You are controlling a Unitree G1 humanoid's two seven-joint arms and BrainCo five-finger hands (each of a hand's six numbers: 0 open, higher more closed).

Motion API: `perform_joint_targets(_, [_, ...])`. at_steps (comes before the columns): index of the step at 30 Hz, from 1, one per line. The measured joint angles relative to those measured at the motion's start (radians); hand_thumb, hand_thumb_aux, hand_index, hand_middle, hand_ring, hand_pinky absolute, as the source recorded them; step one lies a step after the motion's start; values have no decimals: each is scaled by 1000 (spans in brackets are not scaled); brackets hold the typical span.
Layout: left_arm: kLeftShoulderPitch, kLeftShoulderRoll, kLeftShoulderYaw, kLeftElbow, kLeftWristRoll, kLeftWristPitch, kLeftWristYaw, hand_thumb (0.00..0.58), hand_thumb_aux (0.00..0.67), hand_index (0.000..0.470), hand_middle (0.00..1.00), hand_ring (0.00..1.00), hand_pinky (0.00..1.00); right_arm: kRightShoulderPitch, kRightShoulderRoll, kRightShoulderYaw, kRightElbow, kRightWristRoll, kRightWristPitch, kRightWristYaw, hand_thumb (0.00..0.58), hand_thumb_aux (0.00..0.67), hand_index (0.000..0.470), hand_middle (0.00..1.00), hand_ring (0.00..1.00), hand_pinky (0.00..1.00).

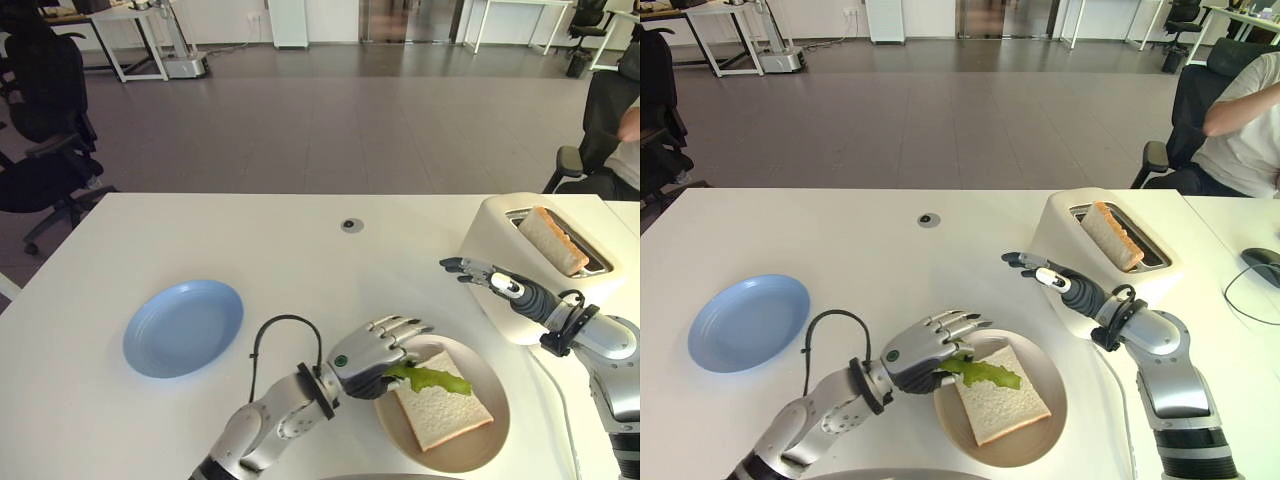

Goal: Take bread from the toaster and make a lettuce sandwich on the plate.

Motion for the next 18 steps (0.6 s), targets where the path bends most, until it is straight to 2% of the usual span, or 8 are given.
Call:
perform_joint_targets(6, [-62, -39, -22, 25, 47, 46, 0, 580, 670, 470, 0, 0, 0, 0, 20, 19, 1, -2, -6, -6, 0, 0, 0, 0, 0, 0])
perform_joint_targets(15, [-52, -65, -90, 31, 85, 87, -10, 580, 670, 470, 0, 0, 0, 1, 22, 36, -1, -6, -6, -6, 0, 0, 0, 0, 0, 0])
perform_joint_targets(16, [-52, -67, -95, 36, 86, 90, -8, 505, 428, 300, 0, 0, 0, 1, 22, 39, -1, -6, -6, -6, 0, 0, 0, 0, 0, 0])
perform_joint_targets(17, [-52, -69, -99, 43, 86, 91, -4, 460, 365, 256, 0, 0, 0, 1, 22, 40, -1, -6, -6, -6, 0, 0, 0, 0, 0, 0])
perform_joint_targets(18, [-53, -71, -103, 54, 87, 96, 0, 357, 255, 179, 0, 0, 0, 1, 22, 40, -1, -6, -6, -5, 0, 0, 0, 0, 0, 0])
